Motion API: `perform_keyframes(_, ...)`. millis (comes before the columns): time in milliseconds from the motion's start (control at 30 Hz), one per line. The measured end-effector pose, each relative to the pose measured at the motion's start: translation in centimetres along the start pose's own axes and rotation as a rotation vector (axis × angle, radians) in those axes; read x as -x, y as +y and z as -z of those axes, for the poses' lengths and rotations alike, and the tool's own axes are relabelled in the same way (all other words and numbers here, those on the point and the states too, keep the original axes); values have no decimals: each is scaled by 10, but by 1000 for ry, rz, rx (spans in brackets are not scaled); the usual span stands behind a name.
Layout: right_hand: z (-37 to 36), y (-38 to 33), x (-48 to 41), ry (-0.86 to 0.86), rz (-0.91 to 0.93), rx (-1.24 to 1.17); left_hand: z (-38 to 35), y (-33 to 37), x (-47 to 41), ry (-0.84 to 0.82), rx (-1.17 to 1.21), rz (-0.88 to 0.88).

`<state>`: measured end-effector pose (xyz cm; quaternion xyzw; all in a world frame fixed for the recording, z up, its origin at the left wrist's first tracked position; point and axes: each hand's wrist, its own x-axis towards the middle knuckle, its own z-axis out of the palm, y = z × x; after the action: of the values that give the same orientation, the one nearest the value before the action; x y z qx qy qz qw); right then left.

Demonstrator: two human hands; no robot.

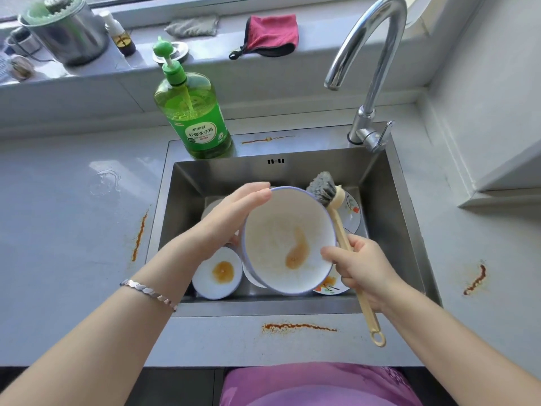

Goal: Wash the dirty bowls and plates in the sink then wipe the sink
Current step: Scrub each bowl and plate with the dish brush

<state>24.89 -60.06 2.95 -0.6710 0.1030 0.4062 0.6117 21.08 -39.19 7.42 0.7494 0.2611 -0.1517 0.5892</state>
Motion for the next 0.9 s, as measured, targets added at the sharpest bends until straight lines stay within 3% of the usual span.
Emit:
perform_keyframes(200,-12,4,0,105,-54,-267,-57,-36,28,267,302,-301)
perform_keyframes(367,-27,4,4,15,-59,-332,-80,-39,30,579,479,-353)
perform_keyframes(433,-19,0,4,31,20,-144,-68,-39,25,665,456,-318)
perform_keyframes(533,10,-11,4,141,294,344,-45,-39,23,666,241,-246)
perform_keyframes(667,27,-33,14,-94,468,816,-20,-33,24,552,-55,-175)
perform_keyframes(767,15,-35,9,-106,498,1313,-17,-24,29,476,-235,-172)
perform_keyframes(833,4,-31,11,-175,465,1296,-20,-19,30,437,-338,-182)
perform_keyframes(900,-7,-27,15,-377,329,1009,-25,-19,28,397,-406,-190)
